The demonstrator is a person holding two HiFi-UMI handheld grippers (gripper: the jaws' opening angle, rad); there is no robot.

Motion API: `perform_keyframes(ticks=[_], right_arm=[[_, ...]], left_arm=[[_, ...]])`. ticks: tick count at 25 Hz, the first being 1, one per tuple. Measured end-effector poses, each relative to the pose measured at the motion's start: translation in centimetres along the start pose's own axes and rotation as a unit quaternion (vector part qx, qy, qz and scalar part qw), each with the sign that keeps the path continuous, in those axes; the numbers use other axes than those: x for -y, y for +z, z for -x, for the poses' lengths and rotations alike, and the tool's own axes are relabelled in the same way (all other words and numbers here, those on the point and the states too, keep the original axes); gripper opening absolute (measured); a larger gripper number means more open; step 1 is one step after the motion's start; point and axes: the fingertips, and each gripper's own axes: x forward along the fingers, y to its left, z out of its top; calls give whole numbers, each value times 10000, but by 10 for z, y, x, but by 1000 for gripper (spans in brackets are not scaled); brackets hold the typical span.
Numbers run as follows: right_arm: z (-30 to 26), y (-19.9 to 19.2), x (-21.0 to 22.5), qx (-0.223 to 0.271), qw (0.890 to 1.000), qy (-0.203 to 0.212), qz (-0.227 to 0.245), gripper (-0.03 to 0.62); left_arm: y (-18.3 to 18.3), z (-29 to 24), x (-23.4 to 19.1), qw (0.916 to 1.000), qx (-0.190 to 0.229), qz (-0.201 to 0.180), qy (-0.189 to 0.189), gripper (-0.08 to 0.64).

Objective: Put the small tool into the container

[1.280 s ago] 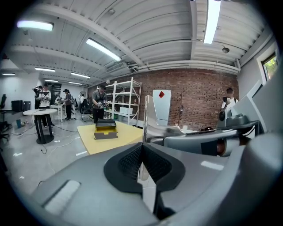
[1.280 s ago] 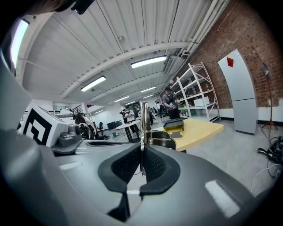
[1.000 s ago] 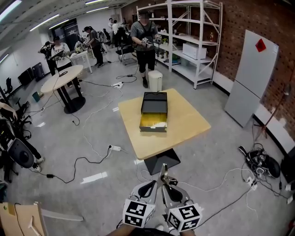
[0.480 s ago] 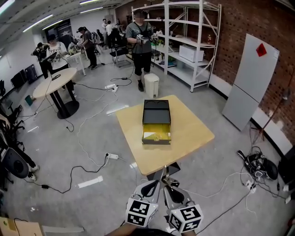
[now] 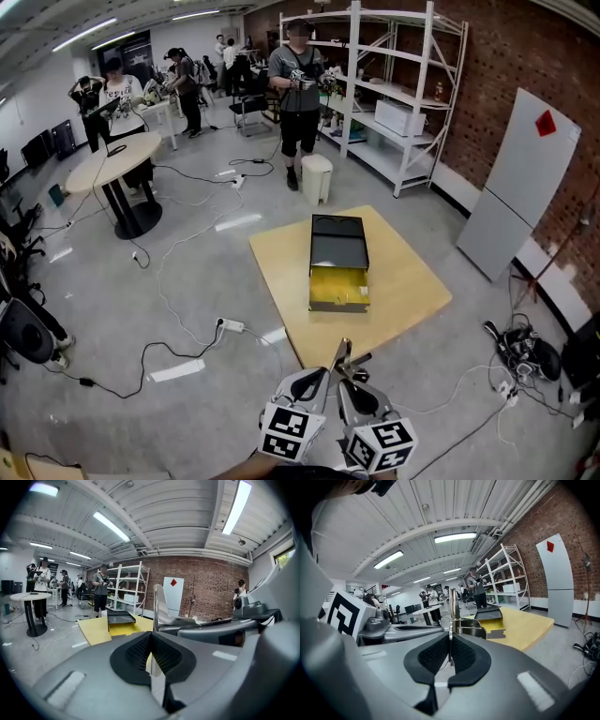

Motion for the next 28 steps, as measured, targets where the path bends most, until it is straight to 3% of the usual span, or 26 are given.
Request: perform_keyframes(ticks=[7,12,17,24,28], right_arm=[[-100,-5,-52,-77,9999,40,99,8],[-141,16,-57,-98,9999,30,125,8],[-180,39,-32,-110,9999,83,95,8],[-231,93,79,-111,9996,239,73,8],[-278,140,191,-174,9993,281,155,8]], left_arm=[[-11,8,-116,9999,42,119,96,5],[8,-3,-155,9999,46,120,92,6],[26,-41,-179,9998,5,118,135,6],[72,-165,-186,9993,-23,158,330,6],[110,-291,-187,9991,-80,140,392,6]])
